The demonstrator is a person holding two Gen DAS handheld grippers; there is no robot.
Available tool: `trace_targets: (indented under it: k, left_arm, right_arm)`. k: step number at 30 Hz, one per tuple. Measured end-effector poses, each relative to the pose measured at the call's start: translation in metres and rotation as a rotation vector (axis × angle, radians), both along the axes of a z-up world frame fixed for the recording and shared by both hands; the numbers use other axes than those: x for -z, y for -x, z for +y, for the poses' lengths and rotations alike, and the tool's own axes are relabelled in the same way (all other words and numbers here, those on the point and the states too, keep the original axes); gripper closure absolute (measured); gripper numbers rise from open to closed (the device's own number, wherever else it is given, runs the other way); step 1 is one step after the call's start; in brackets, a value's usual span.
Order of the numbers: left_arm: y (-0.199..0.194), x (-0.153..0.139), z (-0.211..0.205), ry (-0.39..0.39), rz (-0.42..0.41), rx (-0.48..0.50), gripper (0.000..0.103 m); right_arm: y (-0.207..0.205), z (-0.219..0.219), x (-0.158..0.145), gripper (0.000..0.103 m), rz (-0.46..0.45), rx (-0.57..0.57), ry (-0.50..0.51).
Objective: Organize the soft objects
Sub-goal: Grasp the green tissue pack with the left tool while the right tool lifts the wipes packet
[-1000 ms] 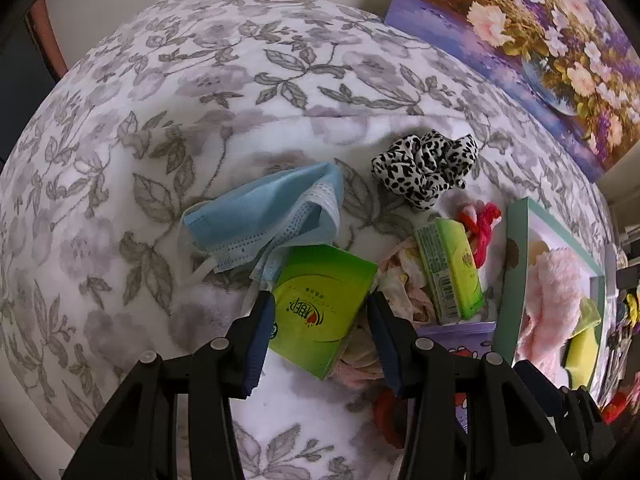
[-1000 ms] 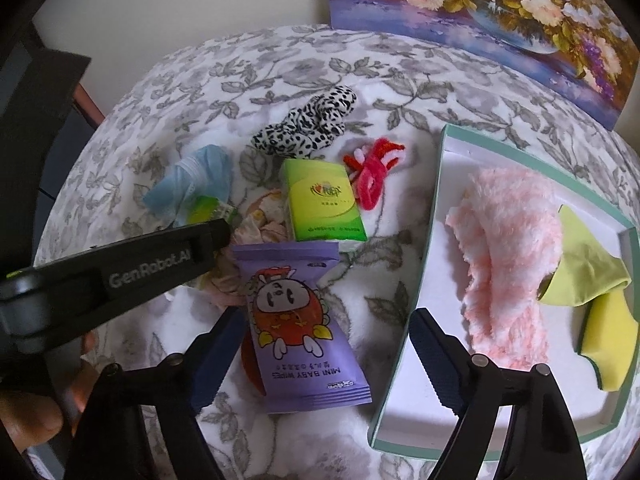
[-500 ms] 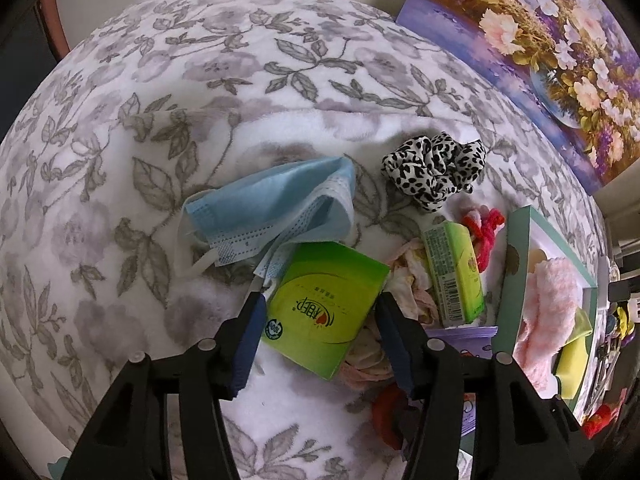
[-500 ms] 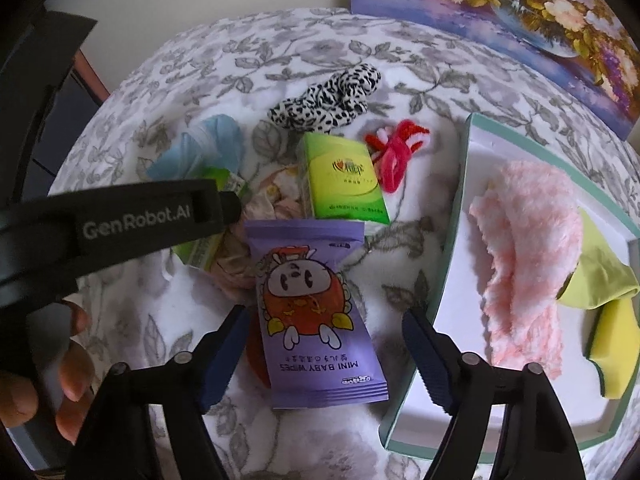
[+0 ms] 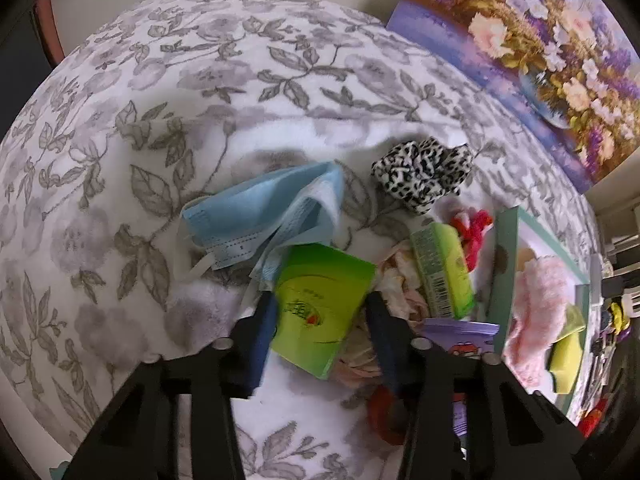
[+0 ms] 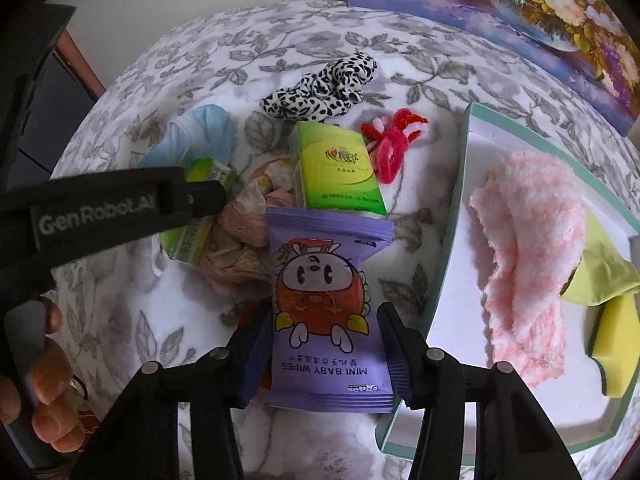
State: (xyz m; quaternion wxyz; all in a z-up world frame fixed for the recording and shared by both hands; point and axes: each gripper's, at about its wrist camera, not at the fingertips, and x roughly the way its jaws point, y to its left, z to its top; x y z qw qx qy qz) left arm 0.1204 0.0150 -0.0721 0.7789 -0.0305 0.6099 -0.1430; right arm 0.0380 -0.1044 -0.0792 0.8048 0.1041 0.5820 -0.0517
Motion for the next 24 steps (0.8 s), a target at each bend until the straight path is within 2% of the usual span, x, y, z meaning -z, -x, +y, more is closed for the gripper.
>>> trace_targets:
  k: [2, 9, 14, 19, 24]
  left_arm:
    - [0.001, -0.004, 0.001, 0.009, -0.01, -0.002, 0.066]
    - [0.0, -0.004, 0.001, 0.005, -0.017, -0.003, 0.066]
    - [0.002, -0.003, -0.011, -0.053, -0.034, 0.049, 0.064]
    - [0.002, 0.001, -0.015, -0.088, -0.032, 0.079, 0.05]
    - [0.004, 0.008, -0.02, -0.143, -0.035, 0.092, 0.049]
  right_arm:
    - [0.001, -0.001, -0.001, 0.05, 0.0, -0.001, -0.004]
    - [0.003, -0.005, -0.006, 0.05, -0.008, 0.006, -0.021]
    - [0.004, -0.005, -0.008, 0.05, -0.011, 0.006, -0.022]
    - [0.004, -0.006, -0.008, 0.05, -0.009, 0.016, -0.027]
    - [0.003, -0.005, -0.008, 0.05, -0.006, 0.011, -0.02]
